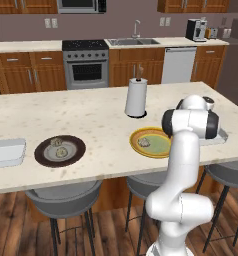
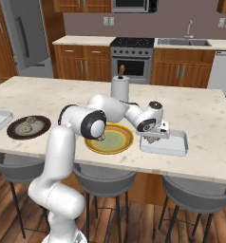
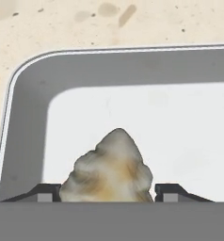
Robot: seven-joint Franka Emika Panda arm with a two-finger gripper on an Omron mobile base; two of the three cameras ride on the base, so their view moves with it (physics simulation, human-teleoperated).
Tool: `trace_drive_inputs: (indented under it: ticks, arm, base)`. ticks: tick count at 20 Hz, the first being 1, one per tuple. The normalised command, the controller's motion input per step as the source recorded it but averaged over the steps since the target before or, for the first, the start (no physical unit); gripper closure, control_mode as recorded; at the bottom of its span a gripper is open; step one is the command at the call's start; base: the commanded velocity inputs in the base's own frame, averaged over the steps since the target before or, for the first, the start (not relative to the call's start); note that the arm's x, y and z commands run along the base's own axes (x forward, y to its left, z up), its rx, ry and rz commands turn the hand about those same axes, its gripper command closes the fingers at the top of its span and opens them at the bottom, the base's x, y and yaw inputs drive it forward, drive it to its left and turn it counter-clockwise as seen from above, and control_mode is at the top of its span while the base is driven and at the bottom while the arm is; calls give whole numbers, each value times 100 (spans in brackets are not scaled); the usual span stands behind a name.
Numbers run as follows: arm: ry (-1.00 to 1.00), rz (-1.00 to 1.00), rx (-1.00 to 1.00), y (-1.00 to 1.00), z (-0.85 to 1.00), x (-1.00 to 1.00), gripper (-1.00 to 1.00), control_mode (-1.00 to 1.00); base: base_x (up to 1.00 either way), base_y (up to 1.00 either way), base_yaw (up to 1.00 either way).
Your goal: Place two dumplings into each of the tupperware containers and then place the containers in the fridge.
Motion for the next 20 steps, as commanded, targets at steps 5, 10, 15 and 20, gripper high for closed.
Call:
trace_drive_inputs:
  ticks: [5,10,15,20]
  arm:
    - [0,0,0,0,0,0,-100,-100]
    - [1,0,0,7,14,-1,-100,-100]
    - [3,0,0,24,59,-14,-100,-100]
    - [2,0,-1,78,32,-46,-100,-100]
  base:
    - [0,0,0]
    - [0,0,0]
    - [0,0,0]
    - [0,0,0]
